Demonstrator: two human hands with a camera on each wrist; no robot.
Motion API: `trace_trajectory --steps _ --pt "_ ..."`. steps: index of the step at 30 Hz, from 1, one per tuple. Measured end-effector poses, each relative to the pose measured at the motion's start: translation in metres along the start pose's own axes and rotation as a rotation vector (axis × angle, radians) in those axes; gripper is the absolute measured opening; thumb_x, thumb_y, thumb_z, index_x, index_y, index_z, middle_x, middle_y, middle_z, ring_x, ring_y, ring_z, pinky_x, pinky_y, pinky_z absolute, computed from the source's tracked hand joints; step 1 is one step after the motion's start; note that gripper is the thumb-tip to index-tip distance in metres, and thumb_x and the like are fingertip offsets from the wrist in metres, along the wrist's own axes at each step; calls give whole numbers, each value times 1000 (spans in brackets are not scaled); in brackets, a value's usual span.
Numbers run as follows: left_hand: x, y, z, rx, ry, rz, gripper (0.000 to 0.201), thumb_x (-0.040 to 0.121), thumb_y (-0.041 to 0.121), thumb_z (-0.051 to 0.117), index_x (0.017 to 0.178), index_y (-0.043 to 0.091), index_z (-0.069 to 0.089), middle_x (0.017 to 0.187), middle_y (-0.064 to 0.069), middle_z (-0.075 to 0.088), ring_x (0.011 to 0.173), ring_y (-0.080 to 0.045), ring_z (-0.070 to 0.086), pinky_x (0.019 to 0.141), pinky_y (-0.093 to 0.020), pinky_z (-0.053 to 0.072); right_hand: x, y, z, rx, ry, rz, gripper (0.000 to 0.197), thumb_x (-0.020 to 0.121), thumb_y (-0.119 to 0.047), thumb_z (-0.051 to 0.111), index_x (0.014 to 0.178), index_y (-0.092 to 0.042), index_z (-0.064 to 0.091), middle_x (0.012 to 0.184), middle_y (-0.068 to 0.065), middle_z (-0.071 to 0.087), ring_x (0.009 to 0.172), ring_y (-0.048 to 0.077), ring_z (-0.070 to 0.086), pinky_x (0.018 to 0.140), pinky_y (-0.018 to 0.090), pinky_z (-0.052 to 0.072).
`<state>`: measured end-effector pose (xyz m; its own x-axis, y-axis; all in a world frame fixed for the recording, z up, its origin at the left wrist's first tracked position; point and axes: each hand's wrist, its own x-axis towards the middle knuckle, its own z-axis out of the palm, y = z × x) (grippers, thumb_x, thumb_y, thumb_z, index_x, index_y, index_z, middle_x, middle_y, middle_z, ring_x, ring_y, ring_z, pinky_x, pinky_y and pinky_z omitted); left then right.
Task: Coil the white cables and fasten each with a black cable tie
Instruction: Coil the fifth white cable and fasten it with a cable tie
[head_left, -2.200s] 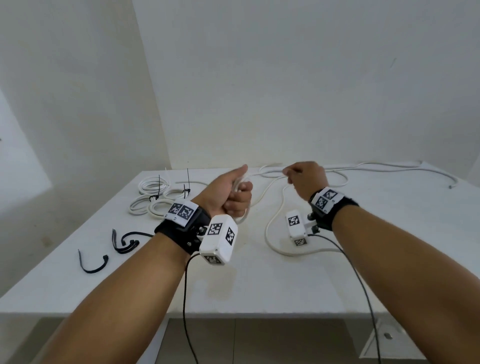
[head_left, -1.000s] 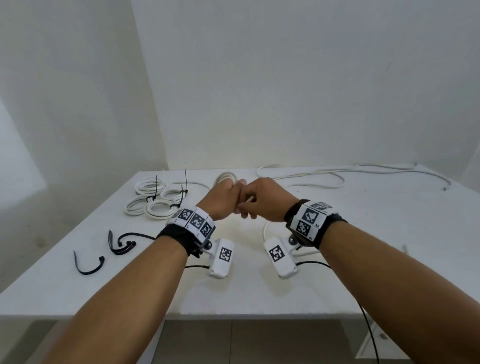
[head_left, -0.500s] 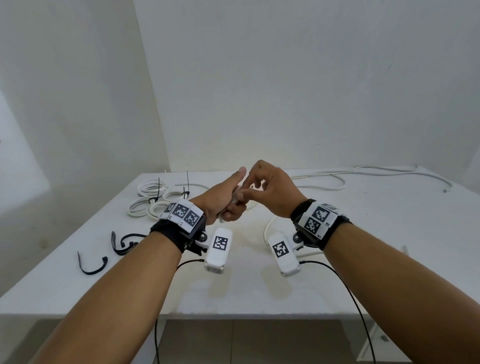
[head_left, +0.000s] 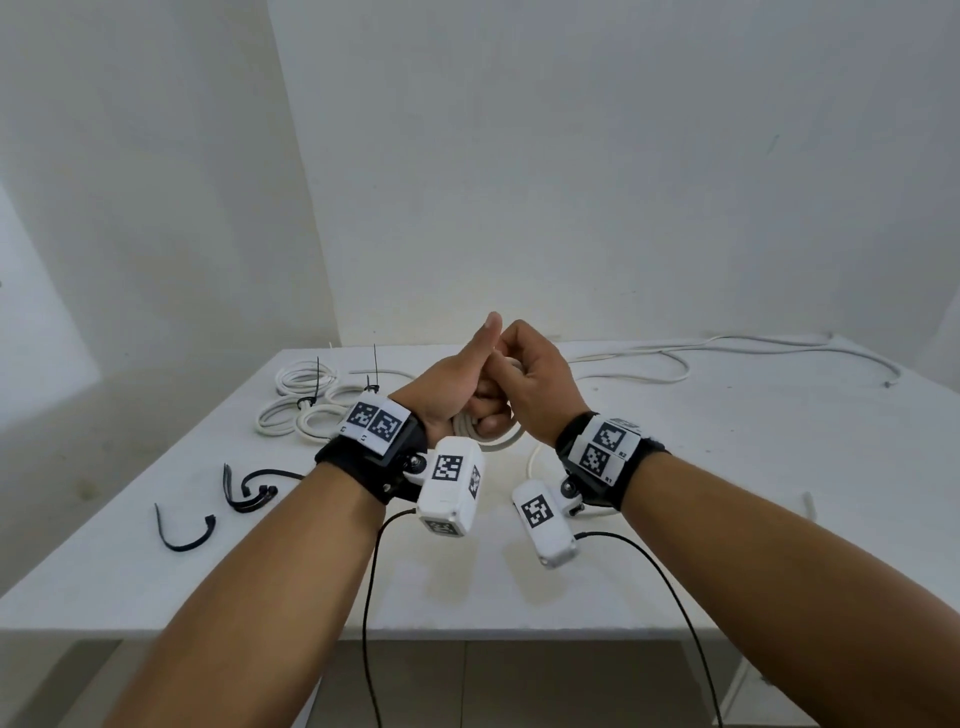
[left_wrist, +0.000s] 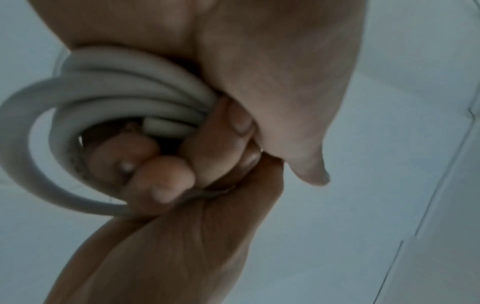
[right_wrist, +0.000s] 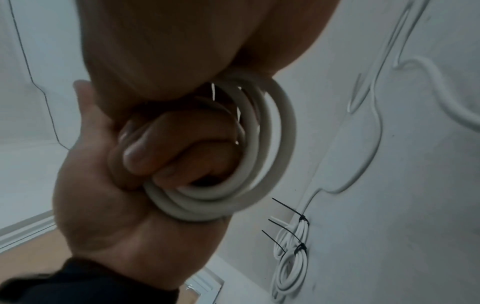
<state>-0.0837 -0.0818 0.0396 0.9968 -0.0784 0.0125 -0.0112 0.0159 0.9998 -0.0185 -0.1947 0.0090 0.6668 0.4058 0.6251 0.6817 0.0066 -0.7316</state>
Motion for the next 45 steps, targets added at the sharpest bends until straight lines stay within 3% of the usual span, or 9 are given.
trace_trajectory --steps 4,9,12,15,19,24,26,32,45 --pt "2 3 8 148 160 -18 73 77 85 37 54 17 50 52 -6 32 45 -21 36 48 -26 41 0 1 5 33 86 58 37 82 -46 53 80 -10 46 67 -1 53 60 11 48 56 31 46" --pt "6 -4 -2 326 333 -36 86 76 89 32 81 9 63 56 -4 50 53 -21 54 63 -35 47 -1 1 6 -41 140 72 29 87 -27 65 71 -17 44 60 -7 51 51 5 43 51 17 38" --pt "6 -11 -3 27 262 12 71 87 78 35 91 13 63 56 -1 38 47 -17 45 51 -27 41 7 -3 4 -1 182 115 31 85 -33 69 71 -18 47 55 -3 63 47 13 53 50 25 43" --pt "5 -16 3 -245 273 146 38 103 47 41 98 15 61 59 3 33 47 -11 36 46 -21 35 14 -5 0 33 227 178 24 84 -31 70 74 -18 51 47 -7 56 41 11 46 51 27 41" --pt "3 -18 14 -266 405 189 25 101 36 50 81 20 48 55 7 26 43 -9 21 40 -21 19 13 -7 5 99 169 200 9 87 -29 65 90 -22 62 50 -2 51 44 16 43 52 36 44" --pt "4 -8 -3 -486 567 173 27 97 30 57 77 20 42 46 8 30 35 -7 24 35 -17 22 5 -17 0 773 6 409 25 96 -29 55 107 -8 63 69 9 59 53 21 56 58 31 50" --pt "5 -5 -5 -527 568 160 27 99 27 55 77 20 40 44 8 28 33 -7 22 34 -17 21 2 -18 3 929 0 484 31 101 -34 49 114 -9 60 70 9 58 54 20 54 58 29 49" --pt "-2 -13 -1 -424 406 53 34 100 27 52 72 24 33 47 4 29 37 -11 24 41 -21 28 1 -16 14 586 154 407 32 104 -29 40 105 -7 63 50 2 36 42 16 30 45 25 32" --pt "-28 -10 -24 -89 237 -62 41 104 43 39 95 9 59 50 3 30 46 -13 23 56 -31 44 -7 -17 36 290 76 286 34 98 -29 59 75 -5 65 50 5 47 37 18 42 42 27 40"
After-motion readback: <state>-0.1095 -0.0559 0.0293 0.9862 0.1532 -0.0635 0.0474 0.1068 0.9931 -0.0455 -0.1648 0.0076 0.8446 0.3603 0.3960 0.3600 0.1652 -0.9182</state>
